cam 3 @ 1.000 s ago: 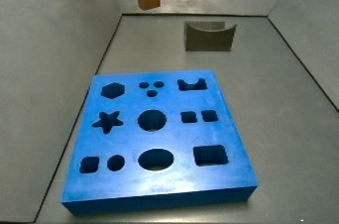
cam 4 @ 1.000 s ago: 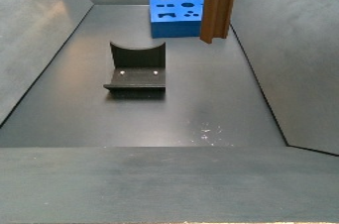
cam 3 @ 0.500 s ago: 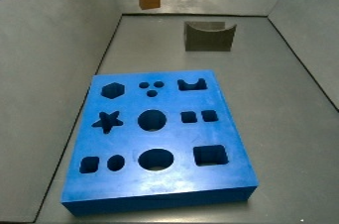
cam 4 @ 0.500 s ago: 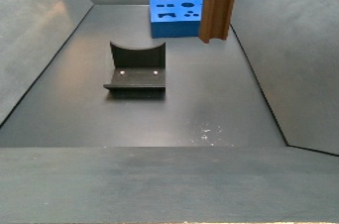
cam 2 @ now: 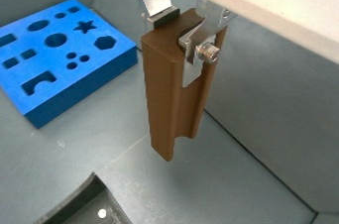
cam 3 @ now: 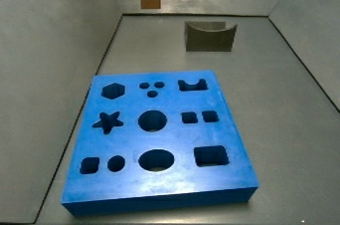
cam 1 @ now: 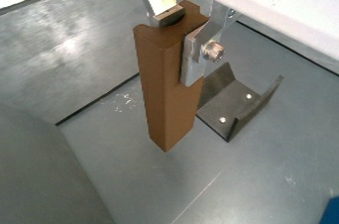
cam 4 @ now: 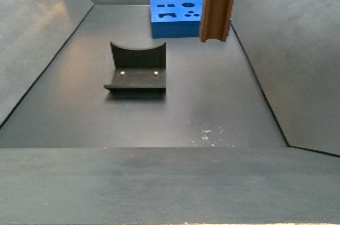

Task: Pick up the arch object. Move up. Place the arch object on the fixture. Regrasp the arch object. Rotate the arch object. Move to above the board. Insert the arch object.
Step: Rotate the arch object.

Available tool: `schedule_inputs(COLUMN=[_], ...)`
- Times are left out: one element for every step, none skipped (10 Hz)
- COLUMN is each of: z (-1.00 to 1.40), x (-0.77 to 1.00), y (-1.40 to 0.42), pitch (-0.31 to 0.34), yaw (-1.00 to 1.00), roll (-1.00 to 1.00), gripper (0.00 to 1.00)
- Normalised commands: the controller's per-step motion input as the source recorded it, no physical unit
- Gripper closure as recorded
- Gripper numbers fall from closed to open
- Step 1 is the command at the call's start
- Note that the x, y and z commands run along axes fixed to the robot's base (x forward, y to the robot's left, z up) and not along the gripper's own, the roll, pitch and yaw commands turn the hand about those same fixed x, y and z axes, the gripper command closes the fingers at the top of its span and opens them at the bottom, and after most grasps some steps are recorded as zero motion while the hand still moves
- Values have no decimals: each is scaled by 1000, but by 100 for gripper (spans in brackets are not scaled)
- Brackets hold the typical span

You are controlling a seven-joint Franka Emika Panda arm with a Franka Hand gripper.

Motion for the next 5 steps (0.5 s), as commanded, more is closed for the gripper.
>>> schedule_inputs(z=[3,-1000,-1000,-1000,-1000], x=[0,0,9,18,13], y=[9,0,3,9,16], pitch=[2,1,-15,-34,-41], yaw=[-235,-141,-102,-80,-66], roll=[-125,-125,-119,-95,-62], gripper=[100,100,100,100,100])
